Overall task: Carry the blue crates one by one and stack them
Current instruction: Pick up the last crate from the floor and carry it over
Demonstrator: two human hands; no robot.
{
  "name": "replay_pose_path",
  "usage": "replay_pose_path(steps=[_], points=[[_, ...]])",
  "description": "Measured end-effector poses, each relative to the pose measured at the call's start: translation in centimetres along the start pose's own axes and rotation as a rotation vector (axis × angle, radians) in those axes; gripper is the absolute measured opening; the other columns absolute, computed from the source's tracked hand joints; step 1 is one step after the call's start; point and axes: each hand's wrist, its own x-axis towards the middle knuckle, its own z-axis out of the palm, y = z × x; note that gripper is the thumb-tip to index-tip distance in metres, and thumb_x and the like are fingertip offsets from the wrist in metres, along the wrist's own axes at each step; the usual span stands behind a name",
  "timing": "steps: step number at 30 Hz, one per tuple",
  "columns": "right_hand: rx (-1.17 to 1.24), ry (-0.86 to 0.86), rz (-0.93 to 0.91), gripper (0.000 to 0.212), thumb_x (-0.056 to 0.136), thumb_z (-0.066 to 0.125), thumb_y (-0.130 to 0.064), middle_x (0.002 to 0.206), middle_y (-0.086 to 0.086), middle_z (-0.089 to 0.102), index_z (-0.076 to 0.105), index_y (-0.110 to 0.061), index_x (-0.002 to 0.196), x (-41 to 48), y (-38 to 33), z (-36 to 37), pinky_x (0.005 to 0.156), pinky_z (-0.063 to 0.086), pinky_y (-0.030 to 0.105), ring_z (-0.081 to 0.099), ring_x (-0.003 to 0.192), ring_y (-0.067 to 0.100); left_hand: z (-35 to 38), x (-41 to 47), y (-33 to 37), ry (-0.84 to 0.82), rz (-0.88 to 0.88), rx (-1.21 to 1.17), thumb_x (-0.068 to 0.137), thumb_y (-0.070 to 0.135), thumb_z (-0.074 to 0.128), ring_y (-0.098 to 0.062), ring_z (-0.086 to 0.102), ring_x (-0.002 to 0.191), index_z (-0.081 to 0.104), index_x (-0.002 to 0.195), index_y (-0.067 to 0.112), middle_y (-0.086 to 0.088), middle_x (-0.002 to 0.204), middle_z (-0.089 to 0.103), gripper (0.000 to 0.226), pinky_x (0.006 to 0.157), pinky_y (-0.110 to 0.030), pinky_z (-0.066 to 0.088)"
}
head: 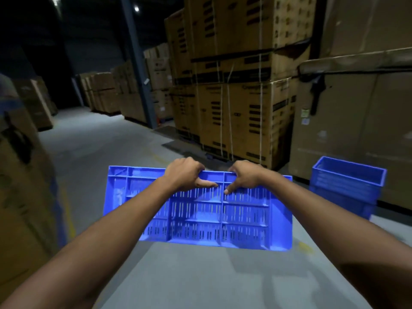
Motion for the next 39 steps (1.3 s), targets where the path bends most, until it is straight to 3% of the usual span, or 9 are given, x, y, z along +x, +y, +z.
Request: replay_pose_path(steps=[2, 5, 9, 13, 18, 22, 30, 33, 39], points=[[-0.016, 0.036, 0.016, 0.036, 0.064, 0.084, -0.056, 0.076, -0.007, 0.072, 0.067, -0.027, 0.078, 1.6, 2.8, -2.0, 0.074, 0.055, 0.04, 0.066, 0.077, 0.015, 0.3, 4.2, 0.6, 0.029, 0.031, 0.034, 0.069, 0.089, 0.045, -0.022, 0.043, 0.055, 0.044, 0.062, 0.019, 0.003, 0.054, 0.041, 0.071, 0.05, -0.033, 0.033], [-0.052, 0.071, 0.073, 0.049, 0.063, 0.082, -0.061, 0.085, -0.007, 0.069, 0.068, -0.024, 0.091, 3.5, 6.4, -4.5, 0.075, 0.054, 0.037, 0.063, 0.084, 0.017, 1.1, 9.9, 1.2, 0.086, 0.096, 0.097, 0.068, 0.092, 0.038, -0.024, 0.052, 0.058, 0.05, 0.067, 0.019, 0.003, 0.056, 0.046, 0.074, 0.051, -0.032, 0.037], [-0.058, -0.063, 0.192, 0.061, 0.061, 0.086, -0.059, 0.095, 0.001, 0.066, 0.064, -0.013, 0.094, 5.6, 12.1, -6.8, 0.079, 0.051, 0.035, 0.063, 0.09, 0.024, 2.3, 17.0, 2.4, 0.138, 0.201, 0.114, 0.064, 0.095, 0.037, -0.027, 0.06, 0.062, 0.04, 0.06, 0.019, 0.003, 0.055, 0.045, 0.076, 0.052, -0.031, 0.038], [0.083, -0.074, 0.291, 0.06, 0.061, 0.089, -0.053, 0.102, 0.003, 0.072, 0.07, -0.01, 0.1, 8.0, 18.2, -7.8, 0.085, 0.054, 0.037, 0.067, 0.096, 0.024, 4.7, 24.6, 3.6, 0.132, 0.325, 0.115, 0.063, 0.096, 0.037, -0.029, 0.062, 0.065, 0.045, 0.06, 0.018, -0.003, 0.061, 0.057, 0.078, 0.053, -0.031, 0.04], [0.241, -0.026, 0.336, 0.057, 0.062, 0.092, -0.042, 0.1, 0.001, 0.075, 0.074, -0.01, 0.107, 13.5, 24.4, -9.2, 0.085, 0.059, 0.04, 0.072, 0.093, 0.02, 8.6, 34.9, 3.2, 0.103, 0.425, 0.081, 0.062, 0.098, 0.038, -0.029, 0.058, 0.061, 0.046, 0.058, 0.017, -0.002, 0.058, 0.051, 0.081, 0.054, -0.033, 0.046], [0.2, 0.034, 0.364, 0.052, 0.062, 0.091, -0.044, 0.093, -0.001, 0.074, 0.074, -0.012, 0.097, 19.4, 28.6, -12.0, 0.083, 0.058, 0.037, 0.071, 0.087, 0.018, 10.9, 43.7, 2.1, 0.092, 0.464, 0.009, 0.063, 0.096, 0.043, -0.024, 0.052, 0.055, 0.045, 0.057, 0.019, 0.001, 0.056, 0.048, 0.077, 0.054, -0.034, 0.045], [0.183, 0.232, 0.42, 0.031, 0.066, 0.09, -0.038, 0.056, -0.009, 0.062, 0.072, -0.014, 0.073, 27.0, 36.5, -19.2, 0.053, 0.045, 0.022, 0.057, 0.053, 0.008, 10.4, 59.9, 2.1, 0.125, 0.566, 0.006, 0.06, 0.098, 0.039, -0.023, 0.053, 0.056, 0.051, 0.062, 0.019, 0.002, 0.057, 0.05, 0.08, 0.055, -0.033, 0.049], [0.138, 0.284, 0.441, 0.04, 0.065, 0.09, -0.04, 0.067, -0.003, 0.068, 0.076, -0.011, 0.089, 28.7, 39.5, -22.1, 0.062, 0.051, 0.029, 0.061, 0.061, 0.012, 10.3, 65.1, 3.4, 0.125, 0.598, -0.024, 0.061, 0.097, 0.041, -0.021, 0.054, 0.056, 0.05, 0.063, 0.02, 0.002, 0.059, 0.052, 0.077, 0.055, -0.033, 0.049], [0.073, 0.317, 0.502, 0.055, 0.047, 0.084, -0.06, 0.076, -0.005, 0.072, 0.072, -0.02, 0.083, 31.6, 48.3, -26.3, 0.075, 0.059, 0.04, 0.069, 0.075, 0.016, 11.7, 74.4, 7.8, 0.068, 0.602, -0.097, 0.058, 0.093, 0.05, -0.015, 0.05, 0.054, 0.057, 0.07, 0.015, 0.003, 0.059, 0.052, 0.08, 0.05, -0.03, 0.037]])
